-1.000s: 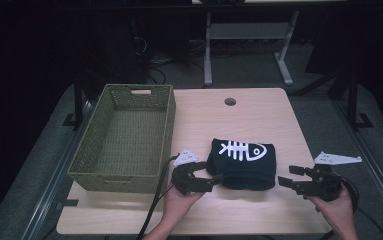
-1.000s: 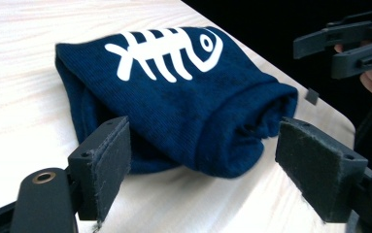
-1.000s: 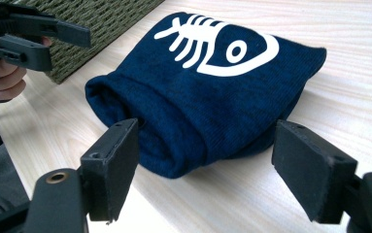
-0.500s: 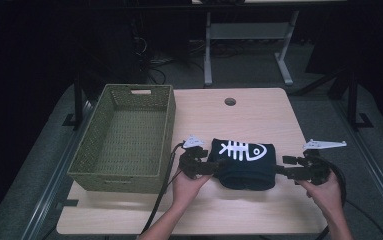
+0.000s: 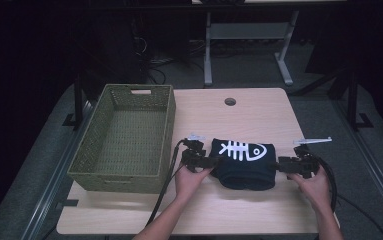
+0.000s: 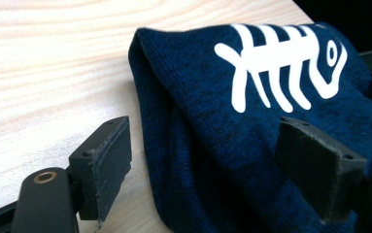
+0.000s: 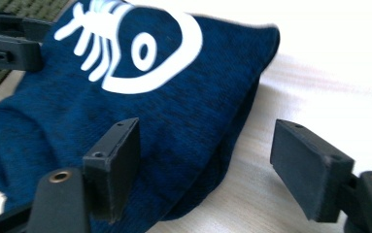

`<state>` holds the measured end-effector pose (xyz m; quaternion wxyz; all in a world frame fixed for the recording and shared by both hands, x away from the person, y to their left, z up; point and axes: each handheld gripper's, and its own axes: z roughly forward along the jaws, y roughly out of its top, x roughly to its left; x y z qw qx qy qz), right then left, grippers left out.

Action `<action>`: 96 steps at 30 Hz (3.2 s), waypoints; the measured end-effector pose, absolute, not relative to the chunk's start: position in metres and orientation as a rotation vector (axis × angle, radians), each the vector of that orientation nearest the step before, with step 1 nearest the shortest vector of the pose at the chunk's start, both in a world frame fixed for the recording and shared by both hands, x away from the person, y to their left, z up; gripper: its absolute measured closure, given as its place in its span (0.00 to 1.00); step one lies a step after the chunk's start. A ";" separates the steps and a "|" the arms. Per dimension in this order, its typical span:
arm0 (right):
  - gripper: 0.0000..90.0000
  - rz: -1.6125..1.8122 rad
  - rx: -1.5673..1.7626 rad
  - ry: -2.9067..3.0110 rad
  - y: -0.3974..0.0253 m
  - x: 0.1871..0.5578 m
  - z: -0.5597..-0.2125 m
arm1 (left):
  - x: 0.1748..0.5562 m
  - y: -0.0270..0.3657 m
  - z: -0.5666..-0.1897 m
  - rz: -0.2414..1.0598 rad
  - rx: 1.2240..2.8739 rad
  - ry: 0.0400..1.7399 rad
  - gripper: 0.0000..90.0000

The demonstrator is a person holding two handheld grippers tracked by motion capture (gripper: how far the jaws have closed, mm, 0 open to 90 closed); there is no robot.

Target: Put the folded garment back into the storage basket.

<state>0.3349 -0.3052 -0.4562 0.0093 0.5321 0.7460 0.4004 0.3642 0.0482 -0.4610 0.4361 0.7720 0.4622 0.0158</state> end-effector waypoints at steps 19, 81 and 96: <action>0.53 1.210 1.689 2.310 -0.283 0.337 -0.469 | 0.363 0.038 -0.474 -0.068 1.921 1.126 0.44; 0.81 1.665 1.609 2.212 -0.292 0.298 -0.384 | 0.344 0.057 -0.386 -0.172 1.802 0.925 0.79; 0.81 1.754 1.539 2.199 -0.284 0.299 -0.364 | 0.345 0.074 -0.356 -0.164 1.794 0.900 0.79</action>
